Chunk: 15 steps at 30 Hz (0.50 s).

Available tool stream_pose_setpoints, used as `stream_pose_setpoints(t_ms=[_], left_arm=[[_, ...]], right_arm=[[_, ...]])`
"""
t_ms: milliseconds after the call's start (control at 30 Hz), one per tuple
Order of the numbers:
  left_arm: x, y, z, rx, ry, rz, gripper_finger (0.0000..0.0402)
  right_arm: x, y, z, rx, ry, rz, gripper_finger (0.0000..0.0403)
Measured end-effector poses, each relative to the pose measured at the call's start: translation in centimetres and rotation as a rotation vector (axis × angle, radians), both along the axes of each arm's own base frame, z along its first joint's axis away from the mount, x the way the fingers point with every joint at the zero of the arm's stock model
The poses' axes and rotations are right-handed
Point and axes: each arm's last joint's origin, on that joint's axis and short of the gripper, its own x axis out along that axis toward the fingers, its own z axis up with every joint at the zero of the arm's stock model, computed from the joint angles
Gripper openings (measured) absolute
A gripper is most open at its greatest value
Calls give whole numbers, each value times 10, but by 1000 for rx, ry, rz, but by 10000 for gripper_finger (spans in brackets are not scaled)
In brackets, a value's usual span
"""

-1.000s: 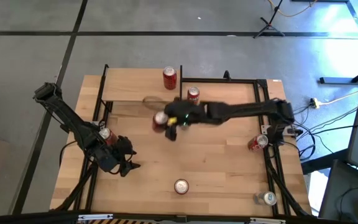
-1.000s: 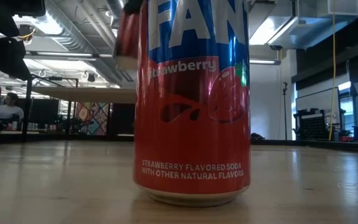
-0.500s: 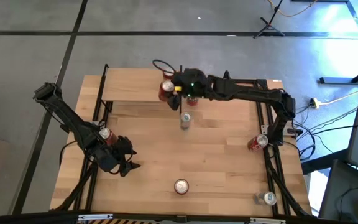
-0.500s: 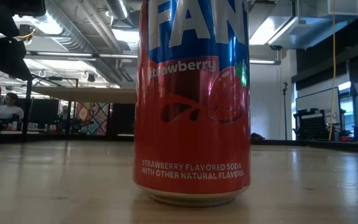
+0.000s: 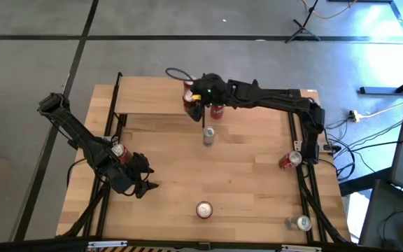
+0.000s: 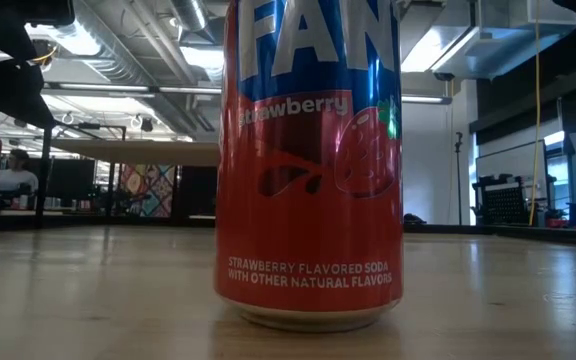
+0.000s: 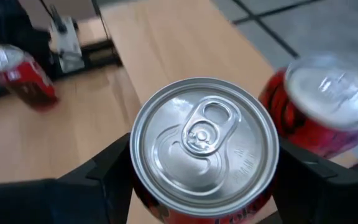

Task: Place canned beverage on shelf
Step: Put the red black soda can on the shelf aligned with the other red black soda can

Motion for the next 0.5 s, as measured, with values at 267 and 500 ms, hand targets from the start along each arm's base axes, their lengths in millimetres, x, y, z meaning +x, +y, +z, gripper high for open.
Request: stream_pose_setpoints(t_ms=[267,500], left_arm=[[0,0,0,2,0,0,355],[0,0,0,3,0,0,355]], right_arm=[[1,-15,-7,8,3,-41,271],[8,-16,-16,22,12,-30,271]])
